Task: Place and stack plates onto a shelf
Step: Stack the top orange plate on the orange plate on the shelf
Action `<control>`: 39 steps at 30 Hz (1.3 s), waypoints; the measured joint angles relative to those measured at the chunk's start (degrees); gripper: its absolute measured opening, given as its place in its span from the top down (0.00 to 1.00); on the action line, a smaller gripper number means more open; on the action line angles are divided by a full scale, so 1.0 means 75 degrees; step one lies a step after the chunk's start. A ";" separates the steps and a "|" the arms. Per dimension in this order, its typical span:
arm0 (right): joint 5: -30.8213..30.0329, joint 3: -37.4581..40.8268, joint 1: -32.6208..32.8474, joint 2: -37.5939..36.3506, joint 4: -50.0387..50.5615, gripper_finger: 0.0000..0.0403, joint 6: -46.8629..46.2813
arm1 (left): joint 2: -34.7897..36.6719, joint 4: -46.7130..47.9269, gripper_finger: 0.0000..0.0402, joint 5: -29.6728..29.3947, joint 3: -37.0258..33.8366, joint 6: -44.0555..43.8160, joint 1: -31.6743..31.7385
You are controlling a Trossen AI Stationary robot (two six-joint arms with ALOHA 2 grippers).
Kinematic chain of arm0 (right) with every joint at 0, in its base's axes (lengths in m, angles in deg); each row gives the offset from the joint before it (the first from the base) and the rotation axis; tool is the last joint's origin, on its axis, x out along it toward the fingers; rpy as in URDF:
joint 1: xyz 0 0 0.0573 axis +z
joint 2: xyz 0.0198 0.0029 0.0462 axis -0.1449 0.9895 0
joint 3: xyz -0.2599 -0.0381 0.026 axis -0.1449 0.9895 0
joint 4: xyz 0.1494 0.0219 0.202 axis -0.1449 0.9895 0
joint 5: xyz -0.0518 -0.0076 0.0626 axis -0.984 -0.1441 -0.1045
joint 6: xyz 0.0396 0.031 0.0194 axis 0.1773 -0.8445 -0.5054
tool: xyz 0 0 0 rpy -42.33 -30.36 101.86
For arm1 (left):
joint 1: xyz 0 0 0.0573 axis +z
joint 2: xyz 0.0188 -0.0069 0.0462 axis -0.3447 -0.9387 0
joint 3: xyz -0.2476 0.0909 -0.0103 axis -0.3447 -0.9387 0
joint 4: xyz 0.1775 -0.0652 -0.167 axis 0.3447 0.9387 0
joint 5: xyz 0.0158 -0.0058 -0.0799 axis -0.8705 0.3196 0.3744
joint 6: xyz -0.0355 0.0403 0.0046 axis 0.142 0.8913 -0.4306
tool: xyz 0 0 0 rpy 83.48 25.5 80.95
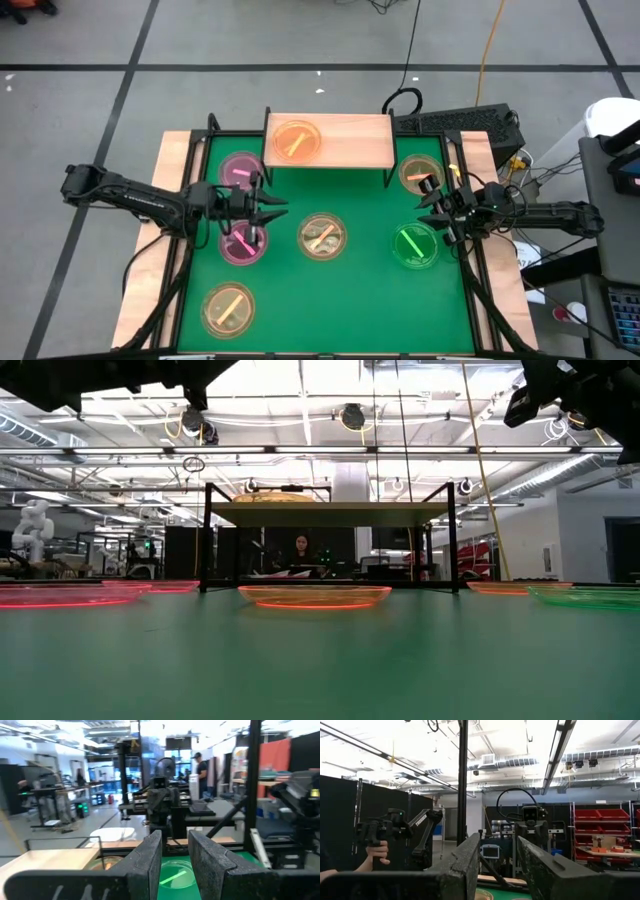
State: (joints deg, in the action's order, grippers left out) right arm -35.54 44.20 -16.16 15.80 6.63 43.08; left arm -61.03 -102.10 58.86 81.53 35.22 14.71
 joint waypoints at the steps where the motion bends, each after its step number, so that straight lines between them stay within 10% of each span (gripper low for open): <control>1: 0.0007 0.0001 0.0000 0.0000 -0.0001 0.72 -0.0007 | 0.0000 0.0000 0.74 -0.0180 0.0000 0.0002 0.0000; 12: -0.0052 0.0000 0.0002 0.0000 0.0004 0.72 0.0015 | -0.0008 0.0251 0.74 -0.0616 0.0003 -0.0035 0.0055; 21: -0.2440 -0.0010 0.0005 0.0111 0.0877 0.72 -0.1108 | -0.0006 0.0285 0.74 -0.0726 0.0009 0.0144 0.0058; 27: -0.3890 -0.0340 0.0005 0.0156 0.3351 0.72 -0.0246 | -0.0006 0.0300 0.74 -0.0806 0.0012 0.0311 0.0056; 39: -0.4276 -0.1900 0.0969 0.1296 0.6399 0.72 -0.0344 | -0.0009 0.0306 0.74 -0.0887 0.0012 0.0300 0.0058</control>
State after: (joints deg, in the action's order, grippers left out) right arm -67.61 29.95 -8.89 25.52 54.62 40.50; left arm -61.10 -99.81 52.20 81.62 37.46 15.14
